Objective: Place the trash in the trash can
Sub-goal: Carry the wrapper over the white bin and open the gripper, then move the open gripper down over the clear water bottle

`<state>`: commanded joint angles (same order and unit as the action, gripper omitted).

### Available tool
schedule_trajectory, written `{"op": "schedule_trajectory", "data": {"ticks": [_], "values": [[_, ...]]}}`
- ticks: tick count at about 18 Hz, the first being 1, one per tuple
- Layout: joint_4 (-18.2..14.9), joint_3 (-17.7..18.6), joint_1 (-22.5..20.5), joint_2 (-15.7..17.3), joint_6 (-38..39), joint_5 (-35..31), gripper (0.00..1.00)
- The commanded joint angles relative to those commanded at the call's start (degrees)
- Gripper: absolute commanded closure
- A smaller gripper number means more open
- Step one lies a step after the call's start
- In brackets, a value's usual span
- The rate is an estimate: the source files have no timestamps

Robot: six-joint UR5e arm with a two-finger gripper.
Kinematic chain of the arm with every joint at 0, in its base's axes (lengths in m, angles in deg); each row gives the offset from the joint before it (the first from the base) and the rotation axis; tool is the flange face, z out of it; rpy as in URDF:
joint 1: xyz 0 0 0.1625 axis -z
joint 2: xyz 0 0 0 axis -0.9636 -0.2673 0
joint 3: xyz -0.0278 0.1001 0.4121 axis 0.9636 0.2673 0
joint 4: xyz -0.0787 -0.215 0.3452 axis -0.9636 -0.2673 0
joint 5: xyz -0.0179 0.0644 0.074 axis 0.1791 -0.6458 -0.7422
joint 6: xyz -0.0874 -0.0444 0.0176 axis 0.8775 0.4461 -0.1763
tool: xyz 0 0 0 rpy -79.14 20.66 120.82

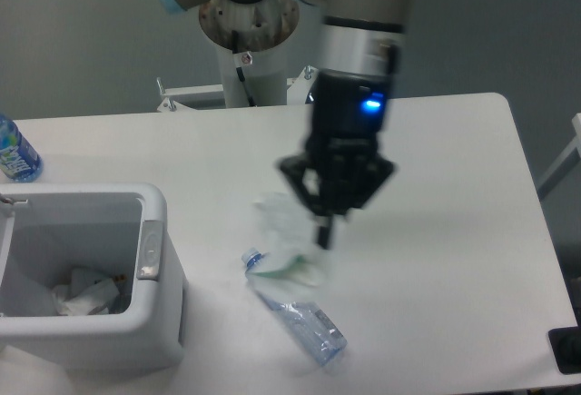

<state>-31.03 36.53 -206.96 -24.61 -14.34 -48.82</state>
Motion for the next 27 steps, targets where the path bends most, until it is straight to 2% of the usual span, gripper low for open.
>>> {"op": "schedule_trajectory", "data": {"ticks": [5, 7, 8, 9, 10, 18, 22, 27], "values": [[0.09, 0.53, 6.60, 0.36, 0.44, -0.09, 0.99], [0.35, 0.62, 8.44, 0.27, 0.36, -0.17, 0.94], [0.70, 0.71, 9.24, 0.09, 0.18, -0.18, 0.82], [0.96, 0.80, 9.59, -0.08, -0.17, -0.18, 0.50], [0.97, 0.71, 9.60, -0.35, -0.43, -0.26, 0.02], [0.79, 1.24, 8.99, -0.52, 0.18, -0.79, 0.00], [0.62, 2.55, 2.67, -0.87, 0.09, -3.94, 0.00], [0.62, 2.91, -5.42, -4.38, 0.09, -5.27, 0.00]]}}
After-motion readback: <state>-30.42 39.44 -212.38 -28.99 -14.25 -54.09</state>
